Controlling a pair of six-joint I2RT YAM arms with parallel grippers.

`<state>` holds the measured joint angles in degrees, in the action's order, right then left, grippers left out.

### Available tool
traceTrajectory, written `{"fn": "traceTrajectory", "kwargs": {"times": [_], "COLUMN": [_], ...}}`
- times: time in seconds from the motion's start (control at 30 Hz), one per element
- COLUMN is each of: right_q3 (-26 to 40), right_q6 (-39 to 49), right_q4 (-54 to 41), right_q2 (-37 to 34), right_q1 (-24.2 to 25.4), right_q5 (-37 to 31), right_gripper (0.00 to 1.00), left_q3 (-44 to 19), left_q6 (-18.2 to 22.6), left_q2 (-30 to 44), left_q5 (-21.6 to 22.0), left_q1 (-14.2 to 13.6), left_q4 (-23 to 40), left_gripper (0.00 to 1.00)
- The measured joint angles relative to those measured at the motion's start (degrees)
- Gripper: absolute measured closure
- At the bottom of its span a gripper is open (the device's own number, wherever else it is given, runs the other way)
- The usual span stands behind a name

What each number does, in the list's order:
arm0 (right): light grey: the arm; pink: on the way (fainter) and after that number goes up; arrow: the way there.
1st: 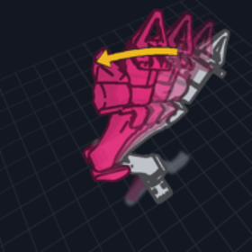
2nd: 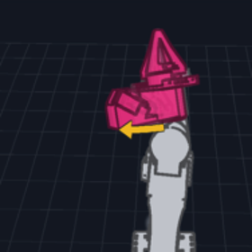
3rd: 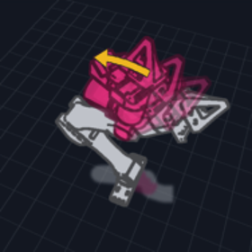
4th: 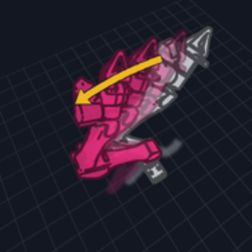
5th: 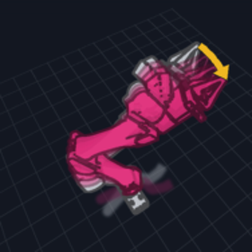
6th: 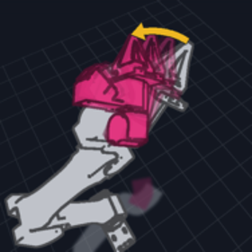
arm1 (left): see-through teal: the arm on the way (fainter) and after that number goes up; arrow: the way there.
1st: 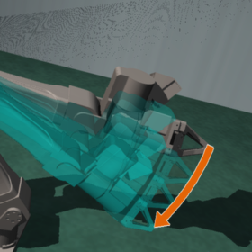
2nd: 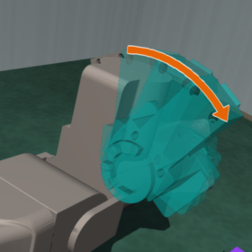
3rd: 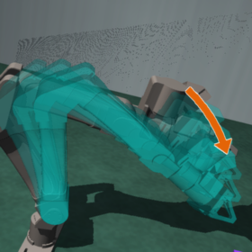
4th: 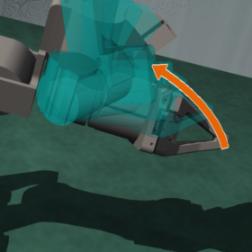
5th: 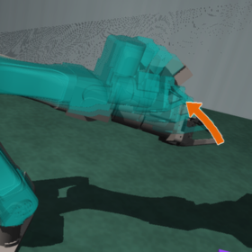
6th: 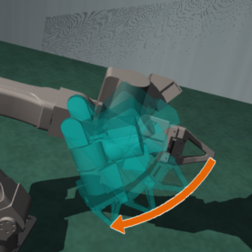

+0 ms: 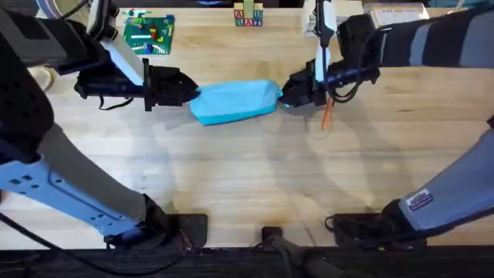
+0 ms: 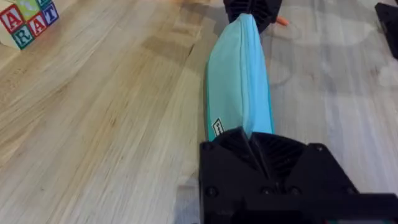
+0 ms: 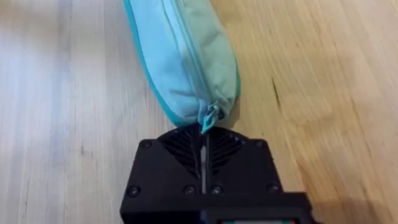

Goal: Unzip the bag, pick up the pens from the table one at a time and place them inside, then zip the bag closed.

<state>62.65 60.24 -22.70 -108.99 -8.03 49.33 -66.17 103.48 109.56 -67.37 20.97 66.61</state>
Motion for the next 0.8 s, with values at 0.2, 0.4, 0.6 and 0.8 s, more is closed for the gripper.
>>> {"fn": "traceTrajectory", "kwargs": {"times": [0.2,0.4,0.6,0.8], "right_q3": [0.0,0.0,0.0,0.0], "right_q6": [-3.14,-8.08,-11.32,-15.24], "right_q4": [0.02,-0.07,0.11,-0.07], "right_q2": [0.0,0.53,5.51,10.92], "right_q1": [0.0,0.0,-0.04,-0.15], "right_q5": [0.01,-0.61,-4.32,-5.87], "right_gripper": [0.97,0.97,0.97,0.97], "left_q3": [0.0,0.0,0.0,0.0], "left_q6": [0.02,0.0,0.0,0.02], "left_q2": [-0.02,0.0,0.0,-0.02], "left_q5": [0.0,0.0,0.0,0.02], "left_q1": [0.0,0.0,0.0,0.0], "left_q4": [-0.02,-0.02,0.02,0.02], "left_gripper": [0.958,0.958,0.958,0.958]}}
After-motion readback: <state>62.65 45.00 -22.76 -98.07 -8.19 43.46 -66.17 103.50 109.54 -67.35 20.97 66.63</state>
